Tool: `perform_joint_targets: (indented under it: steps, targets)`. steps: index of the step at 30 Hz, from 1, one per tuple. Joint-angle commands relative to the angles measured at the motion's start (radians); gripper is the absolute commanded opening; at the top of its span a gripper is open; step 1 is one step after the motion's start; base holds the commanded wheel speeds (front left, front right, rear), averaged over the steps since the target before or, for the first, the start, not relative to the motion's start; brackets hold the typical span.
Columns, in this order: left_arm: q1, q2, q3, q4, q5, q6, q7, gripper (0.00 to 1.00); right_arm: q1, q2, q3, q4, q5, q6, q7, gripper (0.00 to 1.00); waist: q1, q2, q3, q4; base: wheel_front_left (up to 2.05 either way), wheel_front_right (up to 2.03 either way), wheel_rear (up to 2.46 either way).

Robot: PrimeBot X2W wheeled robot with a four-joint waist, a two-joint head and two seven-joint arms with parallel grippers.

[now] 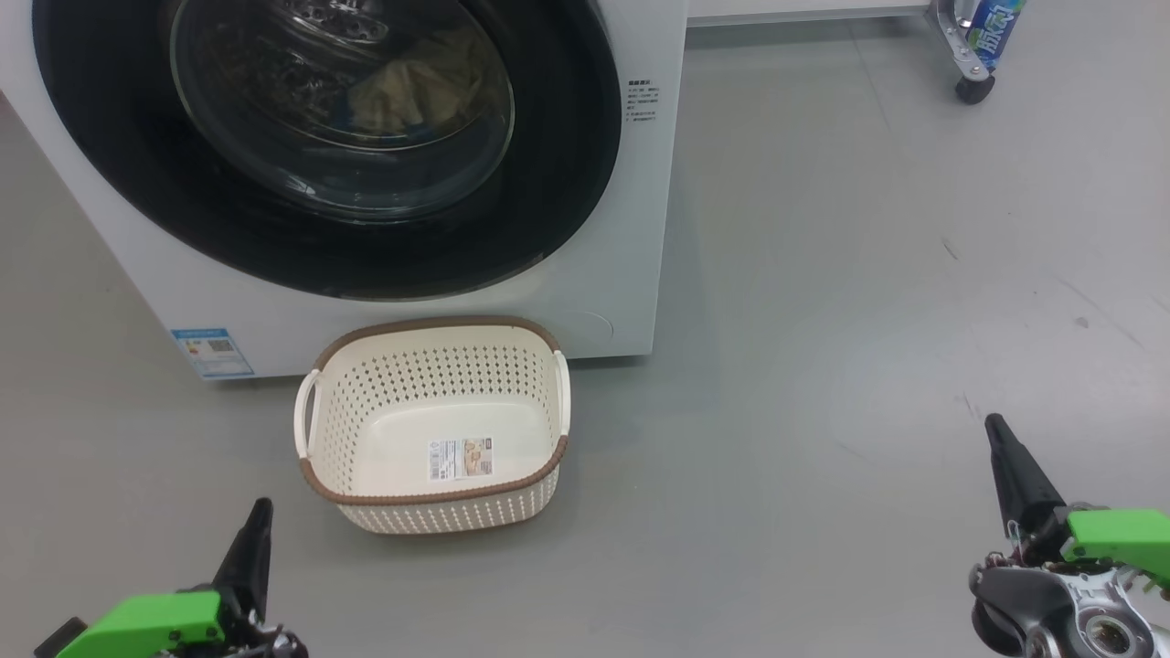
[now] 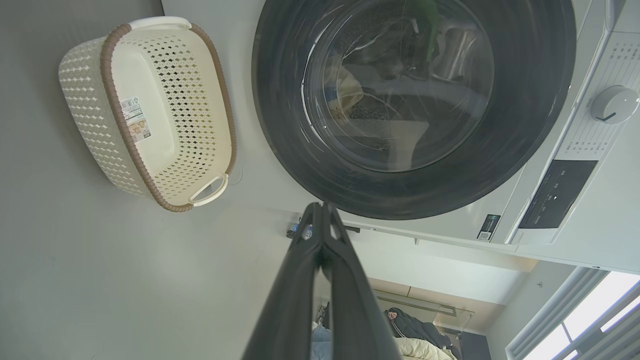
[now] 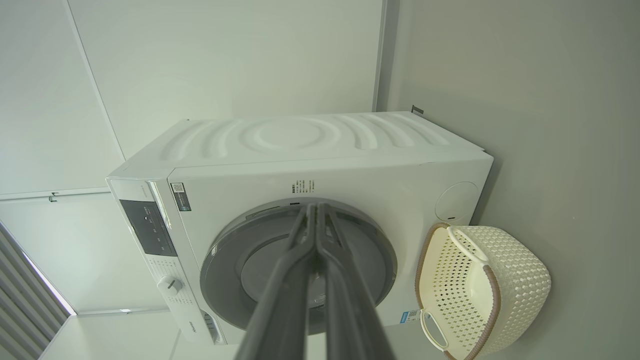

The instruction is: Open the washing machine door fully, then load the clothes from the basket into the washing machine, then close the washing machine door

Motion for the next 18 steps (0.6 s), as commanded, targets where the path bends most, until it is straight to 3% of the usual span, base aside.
perform_joint_targets:
  steps: [1, 18]
  targets:
    - [-0.05, 0.009, 0.035, -0.029, -0.005, -0.007, 0.003, 0.0, -0.058, -0.005, 0.015, -0.031, -0.009, -0.003, 0.006, 0.0, 0.0, -0.0001, 0.0, 0.0, 0.0, 0.0, 0.0]
    - [-0.05, 0.009, 0.035, -0.029, -0.005, -0.007, 0.003, 0.0, -0.058, -0.004, 0.013, -0.031, -0.011, -0.003, 0.008, 0.0, 0.0, -0.0001, 0.0, 0.0, 0.0, 0.0, 0.0]
